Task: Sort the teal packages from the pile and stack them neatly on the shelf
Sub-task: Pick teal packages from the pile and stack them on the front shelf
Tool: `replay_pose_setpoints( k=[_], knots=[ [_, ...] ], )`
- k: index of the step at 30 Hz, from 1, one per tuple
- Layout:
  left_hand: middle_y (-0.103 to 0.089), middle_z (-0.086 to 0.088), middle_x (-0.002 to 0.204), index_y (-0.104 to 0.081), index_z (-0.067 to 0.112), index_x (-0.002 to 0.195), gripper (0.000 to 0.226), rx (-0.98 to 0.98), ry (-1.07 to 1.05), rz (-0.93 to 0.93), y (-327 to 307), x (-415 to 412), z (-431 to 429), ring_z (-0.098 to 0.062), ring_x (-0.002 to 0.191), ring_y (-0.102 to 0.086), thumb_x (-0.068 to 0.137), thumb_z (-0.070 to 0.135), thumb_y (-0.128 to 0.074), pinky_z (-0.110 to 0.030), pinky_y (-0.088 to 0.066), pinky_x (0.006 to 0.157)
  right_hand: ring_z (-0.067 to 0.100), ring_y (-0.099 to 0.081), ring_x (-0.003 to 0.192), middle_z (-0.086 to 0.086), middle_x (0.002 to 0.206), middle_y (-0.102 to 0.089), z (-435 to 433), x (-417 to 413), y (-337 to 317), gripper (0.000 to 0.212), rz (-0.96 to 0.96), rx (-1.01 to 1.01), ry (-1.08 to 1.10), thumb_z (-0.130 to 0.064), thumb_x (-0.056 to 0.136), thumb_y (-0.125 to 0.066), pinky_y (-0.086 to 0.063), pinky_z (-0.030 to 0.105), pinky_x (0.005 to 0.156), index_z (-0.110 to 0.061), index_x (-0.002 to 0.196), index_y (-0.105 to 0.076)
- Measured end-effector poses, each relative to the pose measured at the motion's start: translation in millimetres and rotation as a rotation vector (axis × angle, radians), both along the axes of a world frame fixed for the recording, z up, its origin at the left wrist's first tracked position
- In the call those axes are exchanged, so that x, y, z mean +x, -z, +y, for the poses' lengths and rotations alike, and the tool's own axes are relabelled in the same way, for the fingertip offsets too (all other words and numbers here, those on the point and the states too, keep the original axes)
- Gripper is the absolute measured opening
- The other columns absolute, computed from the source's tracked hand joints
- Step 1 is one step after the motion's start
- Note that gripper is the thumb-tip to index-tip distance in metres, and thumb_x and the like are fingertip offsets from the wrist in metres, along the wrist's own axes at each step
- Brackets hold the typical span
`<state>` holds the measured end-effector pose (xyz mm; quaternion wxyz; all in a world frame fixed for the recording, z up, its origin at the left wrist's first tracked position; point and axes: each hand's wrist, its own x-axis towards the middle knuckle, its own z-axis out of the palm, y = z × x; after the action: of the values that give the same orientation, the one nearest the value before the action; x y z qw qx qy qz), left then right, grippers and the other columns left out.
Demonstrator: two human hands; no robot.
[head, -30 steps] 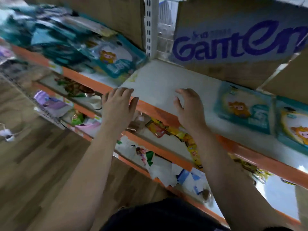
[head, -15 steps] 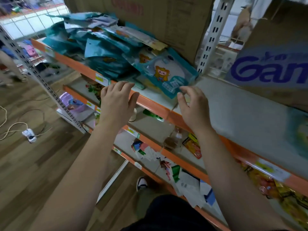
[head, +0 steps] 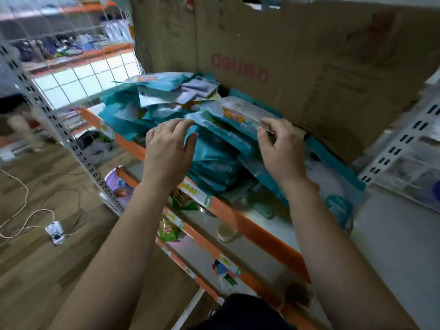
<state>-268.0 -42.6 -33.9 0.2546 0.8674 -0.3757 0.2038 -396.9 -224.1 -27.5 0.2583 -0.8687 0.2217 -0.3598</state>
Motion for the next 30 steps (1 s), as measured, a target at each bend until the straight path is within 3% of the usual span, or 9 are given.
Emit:
replay_pose_setpoints(
  k=[7, 17, 22, 26, 30],
  knots=[
    [-0.061, -0.012, 0.125, -0.059, 0.010, 0.128, 0.036, -0.036, 0.005, -0.009, -9, 98, -3, -0.033, 0.115, -0.054, 0.100, 0.031, -0.048, -0.044, -0.036, 0.095, 0.023, -0.057, 0.107, 0.012, 0.113, -0.064, -8, 87, -17, 0.029, 0.047, -0.043, -0.006, -0.021, 0.099, -0.052, -0.035, 0.018, 0.087, -0.004, 0.119, -0.065],
    [-0.063, -0.015, 0.120, -0.060, 0.008, 0.126, 0.037, -0.171, 0.216, -0.026, -38, 250, -2, -0.033, 0.112, -0.057, 0.099, 0.029, -0.047, -0.041, -0.040, 0.096, 0.020, -0.058, 0.103, 0.009, 0.112, -0.065, 14, 182, -23, 0.028, 0.073, -0.005, 0.158, -0.023, 0.097, -0.055, -0.039, 0.020, 0.084, -0.008, 0.117, -0.067],
    [-0.065, -0.017, 0.120, -0.063, 0.006, 0.124, 0.040, -0.095, 0.251, 0.089, -49, 319, -3, -0.034, 0.113, -0.058, 0.097, 0.034, -0.052, -0.041, -0.043, 0.096, 0.020, -0.057, 0.104, 0.007, 0.114, -0.063, 39, 223, -23, 0.029, 0.122, 0.036, 0.249, -0.025, 0.098, -0.052, -0.041, 0.026, 0.087, -0.011, 0.120, -0.065],
    [-0.069, -0.020, 0.094, -0.069, 0.004, 0.097, 0.040, 0.072, 0.214, 0.218, -47, 367, -14, -0.037, 0.098, -0.061, 0.096, 0.039, -0.050, -0.041, -0.047, 0.080, 0.020, -0.056, 0.112, 0.007, 0.120, -0.063, 53, 239, -20, 0.031, 0.131, 0.031, 0.334, -0.026, 0.098, -0.051, -0.043, 0.031, 0.095, -0.010, 0.123, -0.064],
    [-0.059, -0.017, 0.071, -0.069, -0.001, 0.085, 0.053, 0.196, 0.131, 0.305, -37, 392, -28, -0.032, 0.072, -0.050, 0.096, 0.046, -0.046, -0.036, -0.036, 0.063, 0.020, -0.057, 0.110, 0.006, 0.117, -0.065, 60, 246, -17, 0.030, 0.127, 0.008, 0.387, -0.027, 0.098, -0.052, -0.045, 0.033, 0.094, -0.011, 0.120, -0.065]
  ],
)
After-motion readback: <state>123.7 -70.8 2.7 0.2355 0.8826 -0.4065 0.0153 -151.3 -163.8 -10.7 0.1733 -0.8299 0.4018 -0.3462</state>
